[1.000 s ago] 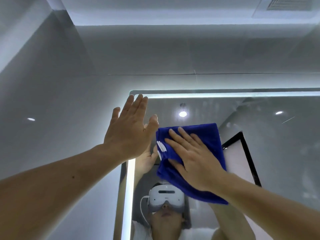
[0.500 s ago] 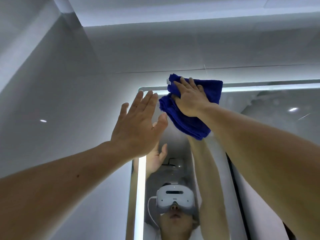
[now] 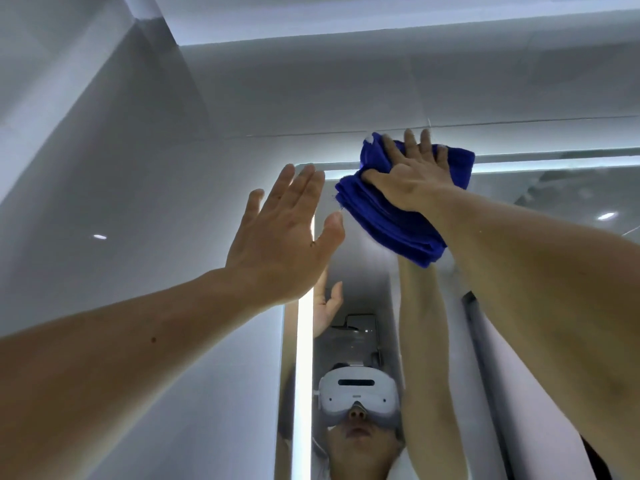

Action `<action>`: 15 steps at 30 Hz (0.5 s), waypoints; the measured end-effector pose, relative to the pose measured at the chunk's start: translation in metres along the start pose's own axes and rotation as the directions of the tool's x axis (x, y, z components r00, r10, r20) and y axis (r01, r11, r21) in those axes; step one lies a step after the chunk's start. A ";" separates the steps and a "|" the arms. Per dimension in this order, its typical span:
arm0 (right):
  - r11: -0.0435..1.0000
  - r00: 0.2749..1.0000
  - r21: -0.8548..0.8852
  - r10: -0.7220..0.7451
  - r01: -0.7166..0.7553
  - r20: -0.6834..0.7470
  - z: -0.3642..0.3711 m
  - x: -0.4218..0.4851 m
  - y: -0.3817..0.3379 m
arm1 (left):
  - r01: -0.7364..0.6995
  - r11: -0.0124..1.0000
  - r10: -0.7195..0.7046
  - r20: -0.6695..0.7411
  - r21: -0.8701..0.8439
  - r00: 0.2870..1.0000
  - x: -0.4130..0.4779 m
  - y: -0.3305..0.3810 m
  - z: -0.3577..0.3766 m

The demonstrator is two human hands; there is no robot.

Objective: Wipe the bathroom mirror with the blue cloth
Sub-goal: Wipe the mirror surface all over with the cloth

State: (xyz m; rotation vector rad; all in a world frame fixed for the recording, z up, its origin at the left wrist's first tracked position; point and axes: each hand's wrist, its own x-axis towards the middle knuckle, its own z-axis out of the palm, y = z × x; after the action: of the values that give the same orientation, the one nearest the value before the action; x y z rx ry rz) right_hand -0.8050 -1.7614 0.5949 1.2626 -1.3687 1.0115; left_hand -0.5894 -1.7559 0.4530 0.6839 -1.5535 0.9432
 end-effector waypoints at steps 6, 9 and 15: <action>0.964 0.966 0.065 -0.260 0.259 0.011 -0.001 -0.005 0.006 | 0.003 1.000 -0.003 0.004 -0.010 1.000 -0.002 -0.008 0.003; 0.944 0.949 0.102 -0.315 0.312 0.009 -0.001 -0.007 0.010 | 0.028 0.999 -0.027 0.024 -0.037 0.999 -0.001 -0.006 0.005; 0.883 0.884 0.077 -0.467 0.464 0.031 0.001 -0.033 0.014 | 0.040 0.998 -0.039 0.035 -0.040 0.999 -0.008 0.003 0.006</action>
State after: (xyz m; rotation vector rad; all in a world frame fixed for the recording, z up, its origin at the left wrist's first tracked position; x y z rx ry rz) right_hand -0.8199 -1.7553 0.5627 1.5803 -0.9962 0.6945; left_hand -0.5936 -1.7600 0.4446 0.7028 -1.5797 0.8727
